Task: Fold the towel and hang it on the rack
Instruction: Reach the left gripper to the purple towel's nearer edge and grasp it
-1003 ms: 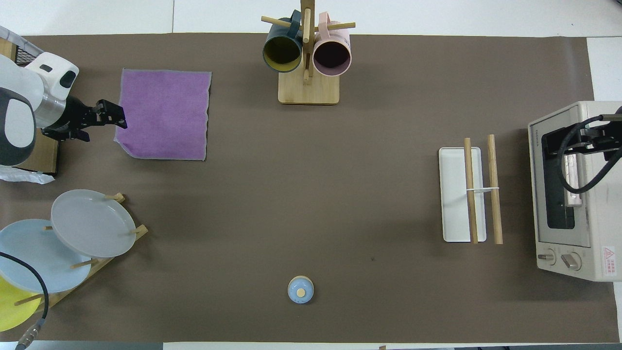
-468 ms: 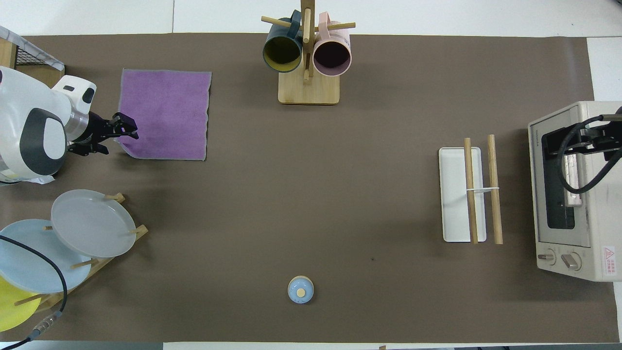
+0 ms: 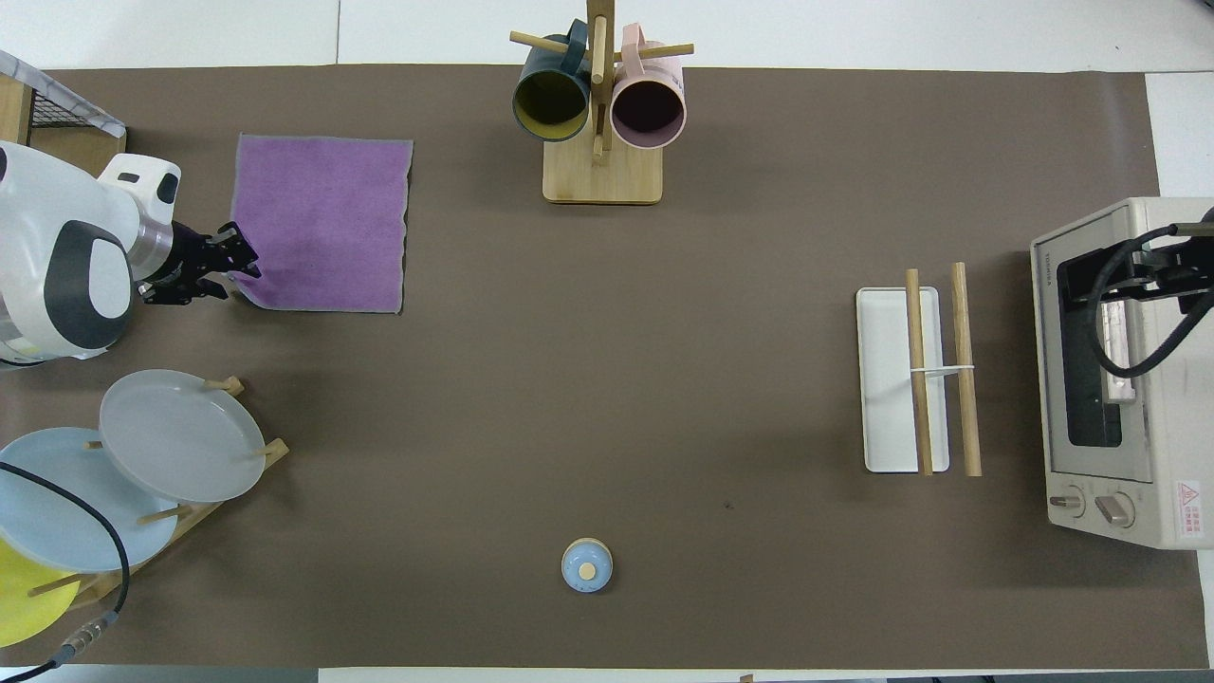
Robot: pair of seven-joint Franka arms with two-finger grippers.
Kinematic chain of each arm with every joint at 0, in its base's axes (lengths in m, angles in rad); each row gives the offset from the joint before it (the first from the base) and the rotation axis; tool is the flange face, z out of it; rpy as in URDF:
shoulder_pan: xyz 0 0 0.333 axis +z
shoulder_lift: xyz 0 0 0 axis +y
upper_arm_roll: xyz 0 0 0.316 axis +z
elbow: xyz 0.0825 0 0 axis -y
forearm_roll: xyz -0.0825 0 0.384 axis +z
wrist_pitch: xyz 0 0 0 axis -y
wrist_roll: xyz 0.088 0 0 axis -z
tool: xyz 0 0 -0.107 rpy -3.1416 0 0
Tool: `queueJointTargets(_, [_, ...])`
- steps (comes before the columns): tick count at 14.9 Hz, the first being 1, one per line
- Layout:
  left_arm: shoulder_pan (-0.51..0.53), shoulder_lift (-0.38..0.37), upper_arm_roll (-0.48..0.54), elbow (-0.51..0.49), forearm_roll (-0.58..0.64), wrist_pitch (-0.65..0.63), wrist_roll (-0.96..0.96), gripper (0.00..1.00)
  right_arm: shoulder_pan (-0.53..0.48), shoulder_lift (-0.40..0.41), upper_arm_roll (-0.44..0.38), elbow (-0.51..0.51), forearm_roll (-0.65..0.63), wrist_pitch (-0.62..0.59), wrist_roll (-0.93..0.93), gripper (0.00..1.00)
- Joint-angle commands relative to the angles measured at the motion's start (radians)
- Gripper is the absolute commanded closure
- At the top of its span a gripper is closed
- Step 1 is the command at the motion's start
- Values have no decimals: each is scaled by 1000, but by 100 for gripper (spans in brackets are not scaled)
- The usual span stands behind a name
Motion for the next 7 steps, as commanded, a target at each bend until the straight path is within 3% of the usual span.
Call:
queueJointTargets(1, [3, -26, 1, -47, -3, 31, -20, 71, -6, -7, 6, -5, -18, -7, -12, 0])
queueJointTargets(4, [3, -28, 2, -45, -3, 25, -20, 98, -6, -7, 6, -5, -18, -7, -11, 0])
queueJointTargets(7, [1, -30, 2, -45, 3, 19, -17, 100, -6, -7, 6, -7, -18, -7, -11, 0])
